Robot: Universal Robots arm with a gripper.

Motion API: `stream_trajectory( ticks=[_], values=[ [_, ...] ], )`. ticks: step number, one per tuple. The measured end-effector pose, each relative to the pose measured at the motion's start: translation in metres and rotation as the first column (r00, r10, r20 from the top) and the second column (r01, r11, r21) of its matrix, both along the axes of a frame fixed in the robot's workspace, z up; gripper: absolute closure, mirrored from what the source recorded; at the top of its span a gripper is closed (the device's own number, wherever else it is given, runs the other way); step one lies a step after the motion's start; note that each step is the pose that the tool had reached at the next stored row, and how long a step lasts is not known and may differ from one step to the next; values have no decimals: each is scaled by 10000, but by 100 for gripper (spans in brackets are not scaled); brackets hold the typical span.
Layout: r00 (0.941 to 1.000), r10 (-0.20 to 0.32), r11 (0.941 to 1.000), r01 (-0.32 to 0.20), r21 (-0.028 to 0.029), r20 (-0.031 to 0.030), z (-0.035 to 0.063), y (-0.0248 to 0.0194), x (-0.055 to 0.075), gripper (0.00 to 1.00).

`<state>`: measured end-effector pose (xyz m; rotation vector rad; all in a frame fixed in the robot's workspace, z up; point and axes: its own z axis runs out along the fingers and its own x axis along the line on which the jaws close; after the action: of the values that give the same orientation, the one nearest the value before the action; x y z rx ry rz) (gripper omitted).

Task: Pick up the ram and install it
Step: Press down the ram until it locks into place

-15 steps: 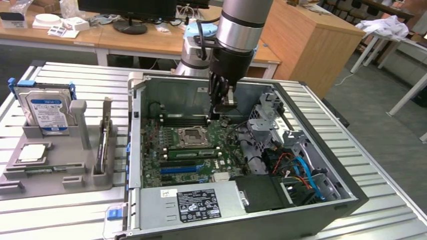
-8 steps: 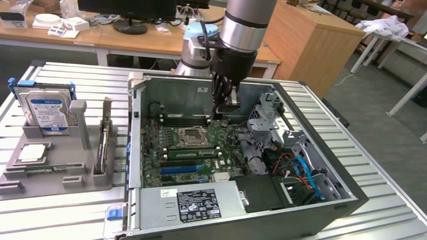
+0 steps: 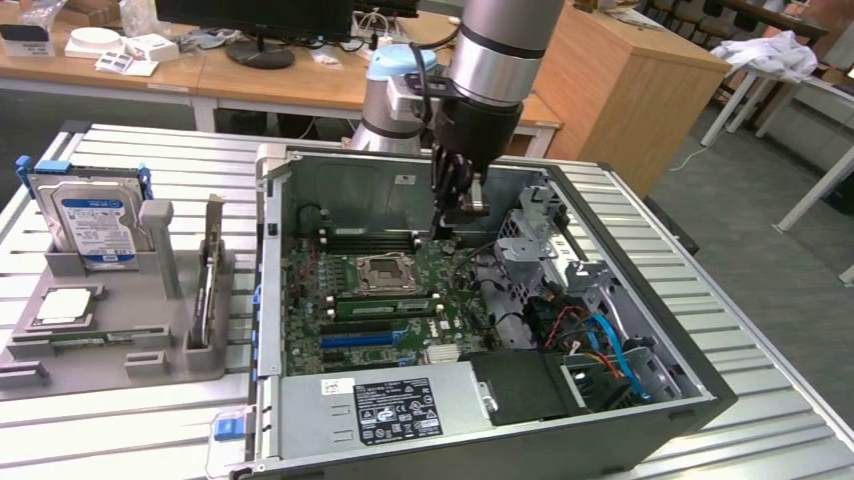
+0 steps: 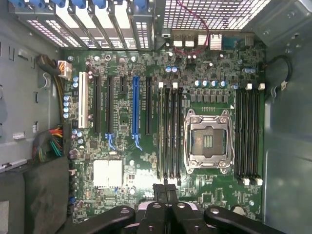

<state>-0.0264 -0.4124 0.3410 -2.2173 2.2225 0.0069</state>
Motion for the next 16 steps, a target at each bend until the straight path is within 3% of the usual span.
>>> stream_trajectory(
  ticks=[16],
  values=[
    [10000, 0, 10000, 0, -1, 0, 0, 0, 142, 89]
  ],
)
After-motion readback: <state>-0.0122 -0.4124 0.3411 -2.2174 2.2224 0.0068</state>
